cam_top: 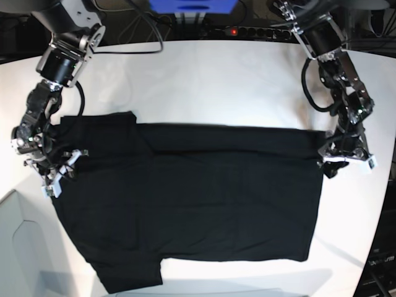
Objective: Fold the T-shirt properly
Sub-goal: 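Lift the shoulder edge with both grippers and fold it over the body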
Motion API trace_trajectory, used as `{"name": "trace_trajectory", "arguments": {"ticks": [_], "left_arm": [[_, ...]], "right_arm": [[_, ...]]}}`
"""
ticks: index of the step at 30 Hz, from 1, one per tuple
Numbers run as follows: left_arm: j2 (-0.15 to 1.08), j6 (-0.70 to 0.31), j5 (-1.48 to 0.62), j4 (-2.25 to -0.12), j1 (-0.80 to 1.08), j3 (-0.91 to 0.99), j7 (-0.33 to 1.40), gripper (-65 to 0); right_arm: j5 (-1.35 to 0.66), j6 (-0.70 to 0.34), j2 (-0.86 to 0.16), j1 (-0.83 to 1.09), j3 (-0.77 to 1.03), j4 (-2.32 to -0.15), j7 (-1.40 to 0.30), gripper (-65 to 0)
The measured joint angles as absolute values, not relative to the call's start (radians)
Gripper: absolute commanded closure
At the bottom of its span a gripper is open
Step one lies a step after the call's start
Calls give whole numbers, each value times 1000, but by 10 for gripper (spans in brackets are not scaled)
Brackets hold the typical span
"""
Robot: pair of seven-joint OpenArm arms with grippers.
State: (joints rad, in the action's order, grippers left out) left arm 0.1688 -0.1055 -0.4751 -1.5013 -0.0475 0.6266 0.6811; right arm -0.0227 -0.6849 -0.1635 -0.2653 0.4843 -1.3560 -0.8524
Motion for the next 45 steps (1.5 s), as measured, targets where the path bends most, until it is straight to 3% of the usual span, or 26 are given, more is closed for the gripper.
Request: {"name": "trace_trajectory", "arguments": {"ticks": [4, 9, 25, 29, 35, 45], "left_arm": [[168, -104, -472, -1513, -38, 633, 697, -384], [169, -112, -482, -1573, 13, 662, 678, -385], [173, -107, -480, -1337, 9, 644, 667, -383], [173, -110, -487, -1309, -8, 613, 647, -288], [169, -110, -491, -1266, -32, 617, 651, 0], [172, -117, -502, -1251, -34, 617, 643, -1]], "right_arm": [[-23, -685, -164, -264, 490, -1357, -853, -321], [-29, -685, -157, -204, 490, -1454, -851, -323], [-34, -685, -122, -22, 520, -1673, -847, -326], [-27, -685, -123, -17, 627, -1668, -849, -326], [-34, -685, -176, -22, 656, -1552, -830, -326], [-62, -684, -250, -45, 659, -1290, -672, -317]]}}
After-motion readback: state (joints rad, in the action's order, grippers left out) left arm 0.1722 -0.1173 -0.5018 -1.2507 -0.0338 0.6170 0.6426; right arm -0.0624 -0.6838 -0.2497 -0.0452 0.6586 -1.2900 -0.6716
